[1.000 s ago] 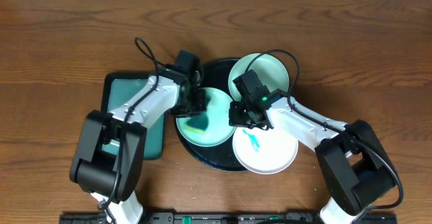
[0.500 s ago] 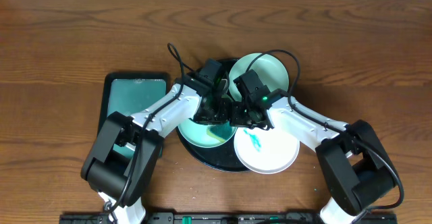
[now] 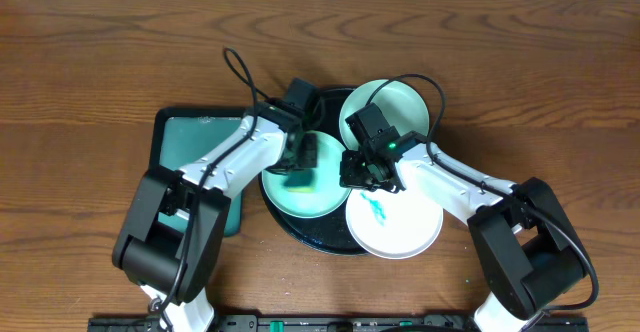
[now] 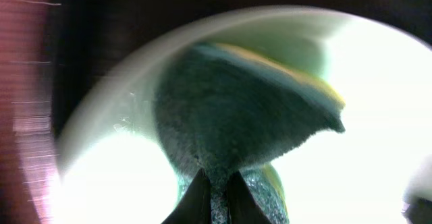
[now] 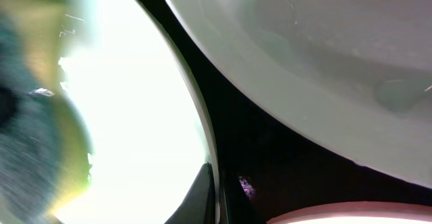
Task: Clean dirty plates on tray and stack at the side
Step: 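Scrub the left green plate with the sponge in the left gripper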
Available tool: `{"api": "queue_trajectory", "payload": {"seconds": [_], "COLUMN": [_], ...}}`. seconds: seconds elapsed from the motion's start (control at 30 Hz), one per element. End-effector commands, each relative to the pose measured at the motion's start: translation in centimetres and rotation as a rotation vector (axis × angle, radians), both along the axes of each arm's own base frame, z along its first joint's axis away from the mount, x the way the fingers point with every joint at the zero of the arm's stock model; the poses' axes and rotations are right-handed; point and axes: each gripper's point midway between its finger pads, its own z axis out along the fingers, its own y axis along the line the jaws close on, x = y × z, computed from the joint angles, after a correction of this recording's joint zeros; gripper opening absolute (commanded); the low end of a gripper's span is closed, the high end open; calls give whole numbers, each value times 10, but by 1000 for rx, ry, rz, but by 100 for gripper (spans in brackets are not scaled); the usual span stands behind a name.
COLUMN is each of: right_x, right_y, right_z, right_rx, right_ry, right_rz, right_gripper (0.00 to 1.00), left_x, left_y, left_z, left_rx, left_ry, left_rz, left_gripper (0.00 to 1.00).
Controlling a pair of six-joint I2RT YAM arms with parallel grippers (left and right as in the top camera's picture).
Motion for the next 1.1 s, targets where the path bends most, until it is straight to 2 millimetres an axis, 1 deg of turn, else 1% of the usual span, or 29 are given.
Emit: {"api": "queue_trajectory", "payload": {"seconds": [0.0,0.13,0.2,0.27,0.37,0.5,0.57,0.67,0.83,0.93,1.0,1.07], "right_x": [-12,-12,-12,-11,-10,-10,-10,-11,-12,-12,-12,-12], "right_y": [-5,-5,-5,-5,-5,-5,-5,-5,-6,-6,-6,-6], "right_z": [-7,-7,-7,-7,-7,-7,-7,-7,-8,-8,-8,-8], "right_rx": [-22,-25,-26,-25,-24,-25,-26,-26,-30,-30,-29,-29], "right_ry": [43,42,42,41,37,35,37,38,43,44,44,45], "right_rz": [-6,-6,-6,-6,-7,-7,-7,-7,-7,-7,-7,-8], "right_gripper": [1,1,1,1,1,1,1,1,1,1,1,1], "left_x": [10,1,-7,-20,-44,-72,-79,-81,-72,-67,-59,-47], "left_y": [101,106,100,79,29,-34,-56,-74,-90,-101,-105,-105], "left_z": [-5,-5,-7,-15,-20,-11,-5,-1,1,6,8,7], "left_rx": [473,502,472,364,123,-183,-273,-335,-371,-431,-444,-431], "left_ry": [-75,-43,-5,68,180,271,284,268,213,188,161,121], "left_rz": [96,87,69,0,-121,-266,-305,-341,-345,-358,-334,-301], "left_gripper": [7,7,7,7,7,7,7,7,7,7,7,7]}}
